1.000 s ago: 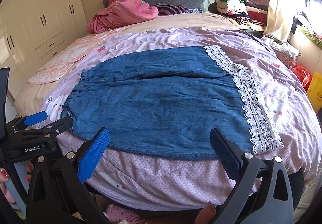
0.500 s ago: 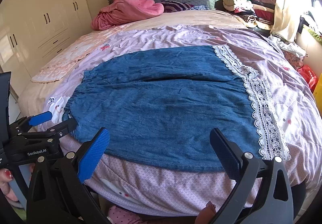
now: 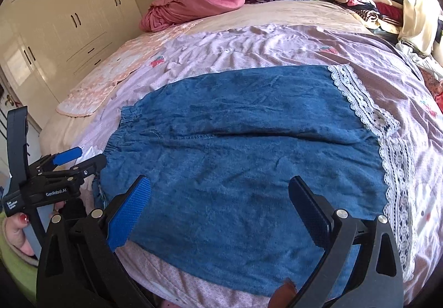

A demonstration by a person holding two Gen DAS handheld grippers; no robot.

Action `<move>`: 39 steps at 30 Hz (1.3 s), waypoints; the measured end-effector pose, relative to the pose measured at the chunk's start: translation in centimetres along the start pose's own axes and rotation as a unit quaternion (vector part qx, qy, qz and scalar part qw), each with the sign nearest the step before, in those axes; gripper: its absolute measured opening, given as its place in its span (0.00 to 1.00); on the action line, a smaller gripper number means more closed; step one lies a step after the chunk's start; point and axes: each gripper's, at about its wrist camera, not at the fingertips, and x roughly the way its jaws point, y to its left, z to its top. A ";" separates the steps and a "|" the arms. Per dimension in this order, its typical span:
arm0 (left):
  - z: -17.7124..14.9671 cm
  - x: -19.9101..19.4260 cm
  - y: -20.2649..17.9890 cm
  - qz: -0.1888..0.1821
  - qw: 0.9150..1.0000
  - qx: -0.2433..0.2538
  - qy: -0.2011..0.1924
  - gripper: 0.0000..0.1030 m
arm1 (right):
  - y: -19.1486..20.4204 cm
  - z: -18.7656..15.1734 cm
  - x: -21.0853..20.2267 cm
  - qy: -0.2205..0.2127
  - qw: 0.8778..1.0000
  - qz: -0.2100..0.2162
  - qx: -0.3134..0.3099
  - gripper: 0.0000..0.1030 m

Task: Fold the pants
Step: 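Grasp the elastic waistband with the left tool while the right tool grasps the denim beside it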

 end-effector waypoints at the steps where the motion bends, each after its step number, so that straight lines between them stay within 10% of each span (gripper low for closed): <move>1: 0.5 0.3 0.5 0.003 1.000 0.001 -0.001 0.91 | 0.0 0.6 0.4 0.003 1.000 0.002 -0.004 0.96; 15: 7.4 7.3 6.6 0.014 1.000 -0.020 0.019 0.90 | 1.5 9.6 7.8 0.036 0.997 0.013 -0.073 0.96; 27: 8.4 13.5 6.2 -0.020 0.998 0.038 0.056 0.37 | 2.1 14.2 14.9 0.087 0.989 0.048 -0.109 0.96; 39: 8.5 10.7 7.1 -0.050 0.997 0.042 -0.030 0.18 | 5.8 16.2 21.8 0.129 0.956 0.059 -0.258 0.96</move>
